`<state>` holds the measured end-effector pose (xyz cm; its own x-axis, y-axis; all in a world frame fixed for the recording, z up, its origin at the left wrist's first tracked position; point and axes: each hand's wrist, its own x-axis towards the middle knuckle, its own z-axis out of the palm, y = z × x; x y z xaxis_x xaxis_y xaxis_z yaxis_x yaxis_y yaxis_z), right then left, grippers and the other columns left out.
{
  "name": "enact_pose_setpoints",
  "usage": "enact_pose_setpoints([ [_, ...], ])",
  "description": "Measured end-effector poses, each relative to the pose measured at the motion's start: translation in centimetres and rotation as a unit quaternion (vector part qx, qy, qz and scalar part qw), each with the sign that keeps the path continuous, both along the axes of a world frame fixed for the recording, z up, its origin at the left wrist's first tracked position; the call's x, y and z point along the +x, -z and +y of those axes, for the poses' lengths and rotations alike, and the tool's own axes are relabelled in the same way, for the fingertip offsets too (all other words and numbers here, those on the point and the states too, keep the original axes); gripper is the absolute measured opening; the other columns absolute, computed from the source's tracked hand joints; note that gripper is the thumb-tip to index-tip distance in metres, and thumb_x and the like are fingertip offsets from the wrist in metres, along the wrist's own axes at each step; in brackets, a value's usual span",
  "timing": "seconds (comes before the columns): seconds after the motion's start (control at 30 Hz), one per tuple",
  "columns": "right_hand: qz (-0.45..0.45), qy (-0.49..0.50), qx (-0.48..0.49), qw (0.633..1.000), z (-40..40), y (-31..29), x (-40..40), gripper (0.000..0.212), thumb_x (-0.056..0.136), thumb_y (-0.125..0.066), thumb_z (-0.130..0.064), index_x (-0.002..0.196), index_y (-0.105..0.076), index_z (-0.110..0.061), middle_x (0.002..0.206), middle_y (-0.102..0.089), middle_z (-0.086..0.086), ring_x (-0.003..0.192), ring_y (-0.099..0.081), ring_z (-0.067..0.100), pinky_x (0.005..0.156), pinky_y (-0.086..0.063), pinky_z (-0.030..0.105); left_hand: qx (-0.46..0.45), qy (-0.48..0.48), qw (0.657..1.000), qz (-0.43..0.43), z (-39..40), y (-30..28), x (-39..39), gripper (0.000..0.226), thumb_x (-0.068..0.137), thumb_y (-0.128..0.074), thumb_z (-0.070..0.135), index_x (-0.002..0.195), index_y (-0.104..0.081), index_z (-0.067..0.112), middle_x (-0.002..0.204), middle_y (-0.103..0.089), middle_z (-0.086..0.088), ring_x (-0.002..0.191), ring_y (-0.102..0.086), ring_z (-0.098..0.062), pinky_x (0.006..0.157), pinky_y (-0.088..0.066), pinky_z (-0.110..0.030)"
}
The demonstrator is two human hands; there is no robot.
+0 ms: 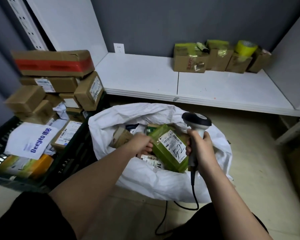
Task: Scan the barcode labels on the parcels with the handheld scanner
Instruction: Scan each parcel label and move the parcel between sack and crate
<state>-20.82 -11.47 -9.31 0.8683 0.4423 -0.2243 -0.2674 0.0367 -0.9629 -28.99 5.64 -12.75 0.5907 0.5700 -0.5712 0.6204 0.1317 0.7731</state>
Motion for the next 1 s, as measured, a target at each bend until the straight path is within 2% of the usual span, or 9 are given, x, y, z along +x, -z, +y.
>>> enact_pose_setpoints([
  [0.1, 0.004, -0.028, -0.005, 1.000, 0.6, -0.2, -1.6, 0.015, 0.095, -0.059, -0.015, 0.096, -0.044, -0.016, 0.056, -0.045, 0.001, 0.039, -0.037, 0.011, 0.040, -0.031, 0.023, 0.091, -0.018, 0.995, -0.029, 2.4, -1.2, -2.8, 0.023, 0.096, -0.045, 0.009, 0.079, -0.061, 0.007, 0.065, -0.057, -0.005, 0.050, -0.054, -0.017, 0.043, -0.040, -0.020],
  [0.13, 0.008, -0.038, -0.006, 0.999, 1.0, -0.4, -2.3, 0.015, 0.095, -0.059, -0.016, 0.097, -0.045, -0.018, 0.055, -0.046, 0.000, 0.040, -0.038, 0.011, 0.042, -0.031, 0.024, 0.138, -0.019, 0.990, -0.023, 3.4, -1.4, -4.0, 0.024, 0.095, -0.047, 0.013, 0.076, -0.059, 0.009, 0.066, -0.060, -0.007, 0.054, -0.060, -0.022, 0.048, -0.046, -0.021],
  [0.17, 0.009, -0.050, -0.005, 0.999, 1.6, -0.8, -3.3, 0.014, 0.095, -0.058, -0.016, 0.098, -0.045, -0.020, 0.054, -0.046, 0.000, 0.041, -0.038, 0.012, 0.044, -0.031, 0.025, 0.185, -0.017, 0.983, -0.008, 4.6, -1.7, -5.6, 0.022, 0.095, -0.049, 0.019, 0.075, -0.057, 0.013, 0.073, -0.064, -0.009, 0.065, -0.065, -0.028, 0.059, -0.053, -0.026],
  [0.23, 0.011, -0.073, 0.004, 0.997, 3.2, -1.8, -5.5, 0.015, 0.096, -0.057, -0.014, 0.093, -0.042, -0.020, 0.055, -0.046, 0.001, 0.042, -0.037, 0.013, 0.045, -0.030, 0.026, 0.252, -0.014, 0.967, 0.038, 6.7, -2.6, -9.3, 0.017, 0.095, -0.051, 0.031, 0.086, -0.056, 0.017, 0.091, -0.068, -0.009, 0.086, -0.065, -0.031, 0.080, -0.054, -0.037],
  [0.33, -0.002, -0.127, 0.030, 0.991, 6.3, -3.3, -9.0, 0.018, 0.096, -0.057, -0.013, 0.088, -0.040, -0.013, 0.058, -0.044, 0.005, 0.042, -0.036, 0.015, 0.042, -0.030, 0.025, 0.299, -0.032, 0.950, 0.081, 9.7, -3.5, -14.7, 0.023, 0.096, -0.050, 0.033, 0.110, -0.053, 0.015, 0.108, -0.063, -0.008, 0.098, -0.059, -0.029, 0.082, -0.047, -0.036],
  [0.5, -0.022, -0.197, 0.025, 0.980, 12.7, -5.2, -14.8, 0.015, 0.096, -0.056, -0.012, 0.085, -0.045, -0.011, 0.057, -0.045, 0.005, 0.038, -0.037, 0.012, 0.040, -0.031, 0.022, 0.305, -0.100, 0.939, 0.121, 13.9, -3.6, -24.1, 0.038, 0.091, -0.056, 0.032, 0.124, -0.048, 0.015, 0.119, -0.060, -0.010, 0.107, -0.057, -0.030, 0.086, -0.044, -0.034],
  [0.7, -0.033, -0.243, -0.004, 0.969, 19.7, -3.5, -20.5, 0.014, 0.095, -0.056, -0.015, 0.093, -0.043, -0.013, 0.059, -0.046, 0.005, 0.041, -0.039, 0.015, 0.045, -0.033, 0.027, 0.340, -0.095, 0.909, 0.221, 18.8, -1.7, -33.1, 0.059, 0.087, -0.062, 0.041, 0.135, -0.044, 0.012, 0.133, -0.049, -0.016, 0.117, -0.052, -0.034, 0.093, -0.047, -0.041],
  [0.87, -0.020, -0.252, -0.016, 0.968, 24.6, -0.9, -23.5, 0.016, 0.096, -0.057, -0.013, 0.092, -0.041, -0.011, 0.058, -0.045, 0.005, 0.040, -0.038, 0.015, 0.041, -0.032, 0.026, 0.393, -0.025, 0.865, 0.310, 22.9, 1.6, -35.5, 0.075, 0.084, -0.060, 0.052, 0.141, -0.032, 0.012, 0.140, -0.038, -0.013, 0.128, -0.041, -0.030, 0.096, -0.040, -0.037],
  [1.0, -0.030, -0.257, -0.018, 0.966, 28.3, 1.6, -24.5, 0.016, 0.096, -0.056, -0.011, 0.089, -0.041, -0.010, 0.059, -0.044, 0.007, 0.038, -0.037, 0.014, 0.039, -0.031, 0.025, 0.402, 0.016, 0.856, 0.325, 26.5, 5.1, -34.2, 0.089, 0.085, -0.059, 0.054, 0.149, -0.013, 0.013, 0.152, -0.019, -0.015, 0.139, -0.024, -0.031, 0.108, -0.028, -0.039],
])
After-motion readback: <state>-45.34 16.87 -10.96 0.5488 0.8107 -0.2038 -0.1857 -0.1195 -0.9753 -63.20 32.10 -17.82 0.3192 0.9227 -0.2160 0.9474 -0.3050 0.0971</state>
